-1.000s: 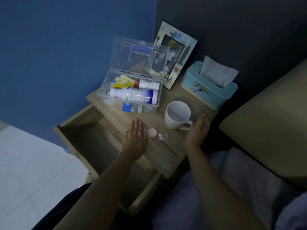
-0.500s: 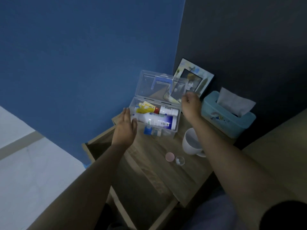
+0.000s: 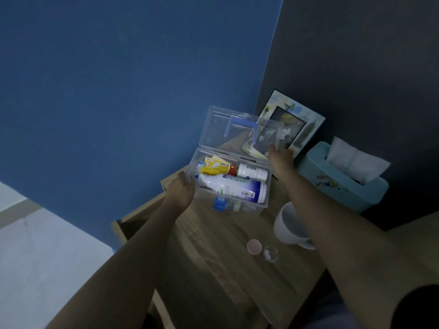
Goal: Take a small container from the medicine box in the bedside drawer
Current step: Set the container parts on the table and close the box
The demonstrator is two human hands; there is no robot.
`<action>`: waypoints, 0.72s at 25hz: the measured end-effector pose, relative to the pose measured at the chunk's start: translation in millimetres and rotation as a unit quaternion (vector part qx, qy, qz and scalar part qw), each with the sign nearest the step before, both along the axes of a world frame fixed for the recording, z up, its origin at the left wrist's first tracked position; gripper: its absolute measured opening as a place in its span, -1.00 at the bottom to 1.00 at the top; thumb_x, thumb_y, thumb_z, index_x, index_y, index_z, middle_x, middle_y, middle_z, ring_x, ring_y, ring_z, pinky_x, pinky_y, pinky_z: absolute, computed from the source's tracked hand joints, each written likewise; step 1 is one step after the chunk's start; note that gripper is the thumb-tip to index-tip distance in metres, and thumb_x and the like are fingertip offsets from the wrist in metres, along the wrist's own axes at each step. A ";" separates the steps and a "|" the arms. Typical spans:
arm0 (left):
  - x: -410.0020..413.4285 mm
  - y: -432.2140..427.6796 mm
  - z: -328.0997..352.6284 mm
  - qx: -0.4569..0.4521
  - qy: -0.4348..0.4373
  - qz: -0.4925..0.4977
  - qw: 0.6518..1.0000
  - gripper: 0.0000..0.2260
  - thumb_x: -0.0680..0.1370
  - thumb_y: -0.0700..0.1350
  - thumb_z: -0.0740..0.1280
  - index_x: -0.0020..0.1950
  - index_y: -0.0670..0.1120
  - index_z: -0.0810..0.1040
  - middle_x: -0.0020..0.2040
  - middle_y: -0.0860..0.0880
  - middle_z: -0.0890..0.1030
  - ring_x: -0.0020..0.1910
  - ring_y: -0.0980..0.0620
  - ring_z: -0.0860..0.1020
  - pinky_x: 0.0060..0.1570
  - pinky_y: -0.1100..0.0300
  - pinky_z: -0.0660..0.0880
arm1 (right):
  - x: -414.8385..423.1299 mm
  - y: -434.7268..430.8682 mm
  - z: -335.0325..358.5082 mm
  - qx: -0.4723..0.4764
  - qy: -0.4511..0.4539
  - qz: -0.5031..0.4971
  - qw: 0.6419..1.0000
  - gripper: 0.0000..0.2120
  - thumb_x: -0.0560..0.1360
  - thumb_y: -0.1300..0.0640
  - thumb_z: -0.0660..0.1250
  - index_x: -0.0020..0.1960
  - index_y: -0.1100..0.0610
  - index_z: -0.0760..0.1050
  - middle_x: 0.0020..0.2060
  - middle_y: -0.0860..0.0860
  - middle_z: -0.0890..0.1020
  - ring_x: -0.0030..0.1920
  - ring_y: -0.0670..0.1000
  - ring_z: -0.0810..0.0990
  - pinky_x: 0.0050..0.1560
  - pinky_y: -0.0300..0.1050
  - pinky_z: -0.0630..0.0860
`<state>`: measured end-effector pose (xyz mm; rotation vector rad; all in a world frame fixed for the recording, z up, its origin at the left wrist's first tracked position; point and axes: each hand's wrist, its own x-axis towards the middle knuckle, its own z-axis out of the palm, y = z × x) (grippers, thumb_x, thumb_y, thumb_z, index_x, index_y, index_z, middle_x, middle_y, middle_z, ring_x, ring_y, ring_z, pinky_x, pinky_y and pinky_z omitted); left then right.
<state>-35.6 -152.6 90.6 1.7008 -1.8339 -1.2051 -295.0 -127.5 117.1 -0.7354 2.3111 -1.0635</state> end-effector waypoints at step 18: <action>7.9 1.5 10.5 0.191 0.346 0.136 0.908 -0.20 0.49 0.39 -0.05 0.45 -0.20 0.33 0.45 -0.34 0.20 0.45 -0.32 0.19 0.45 -0.02 0.19 | 25.9 91.4 29.9 -0.032 0.250 0.317 0.914 -0.61 0.56 -0.03 0.21 0.30 0.14 0.37 0.25 0.14 0.46 0.13 0.03 0.48 0.02 -0.17 0.40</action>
